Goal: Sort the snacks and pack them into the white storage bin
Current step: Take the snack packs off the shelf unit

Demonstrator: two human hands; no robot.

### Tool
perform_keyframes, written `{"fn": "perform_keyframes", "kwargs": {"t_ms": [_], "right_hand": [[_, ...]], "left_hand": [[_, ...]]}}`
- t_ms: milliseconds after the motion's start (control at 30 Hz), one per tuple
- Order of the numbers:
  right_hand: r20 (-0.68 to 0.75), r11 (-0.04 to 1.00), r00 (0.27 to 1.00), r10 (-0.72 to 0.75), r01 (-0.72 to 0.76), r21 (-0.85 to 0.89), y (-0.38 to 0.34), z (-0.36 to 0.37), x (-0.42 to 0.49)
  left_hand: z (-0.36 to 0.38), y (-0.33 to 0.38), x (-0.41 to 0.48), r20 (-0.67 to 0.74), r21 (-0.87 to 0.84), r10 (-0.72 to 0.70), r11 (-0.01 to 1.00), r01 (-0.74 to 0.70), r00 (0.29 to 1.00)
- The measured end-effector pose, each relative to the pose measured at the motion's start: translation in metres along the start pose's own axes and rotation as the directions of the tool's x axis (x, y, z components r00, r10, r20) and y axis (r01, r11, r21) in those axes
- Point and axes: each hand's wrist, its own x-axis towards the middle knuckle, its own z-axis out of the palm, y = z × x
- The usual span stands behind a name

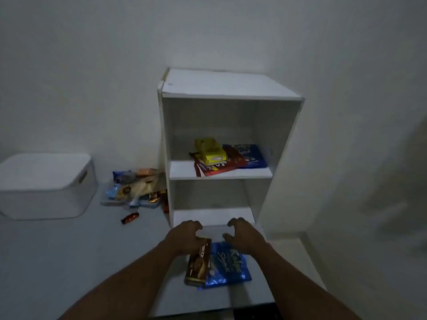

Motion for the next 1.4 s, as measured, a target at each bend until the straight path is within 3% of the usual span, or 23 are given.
{"fn": "perform_keyframes", "kwargs": {"t_ms": [133, 267, 400, 500, 700, 933, 1233, 1400], "right_hand": [[0.103, 0.999, 0.993, 0.05, -0.052, 0.016, 0.036, 0.047, 0.0], [0.069, 0.993, 0.994, 0.084, -0.089, 0.074, 0.07, 0.096, 0.007], [-0.011, 0.995, 0.999, 0.045, -0.044, 0.087, 0.088, 0.139, 0.008], [-0.079, 0.993, 0.996, 0.052, -0.043, 0.113, 0.093, 0.151, 0.018], [0.055, 0.997, 0.996, 0.072, -0.07, -0.036, 0.108, 0.182, 0.034], [0.05, 0.995, 0.999, 0.017, -0.012, -0.098, 0.115, 0.187, 0.036], [-0.101, 0.995, 0.99, -0.095, 0.098, 0.025, 0.105, 0.162, 0.036], [0.052, 0.998, 0.998, -0.032, 0.029, 0.057, 0.094, 0.143, 0.033]], "left_hand": [[0.046, -0.019, 0.004, 0.023, -0.032, -0.05, 0.998, 0.051, 0.998], [0.101, -0.032, 0.015, -0.015, 0.032, -0.139, 0.99, 0.139, 0.99], [0.139, -0.035, 0.015, -0.098, 0.072, -0.091, 0.993, 0.098, 0.991], [0.159, -0.037, 0.017, -0.078, 0.003, -0.153, 0.988, 0.153, 0.985], [0.168, -0.028, 0.019, -0.13, -0.073, -0.247, 0.968, 0.239, 0.96], [0.171, -0.035, 0.021, -0.109, -0.088, -0.277, 0.959, 0.268, 0.955], [0.167, -0.035, 0.022, -0.141, -0.137, -0.255, 0.962, 0.236, 0.957], [0.153, -0.03, 0.028, -0.181, -0.13, -0.183, 0.978, 0.161, 0.966]]}}
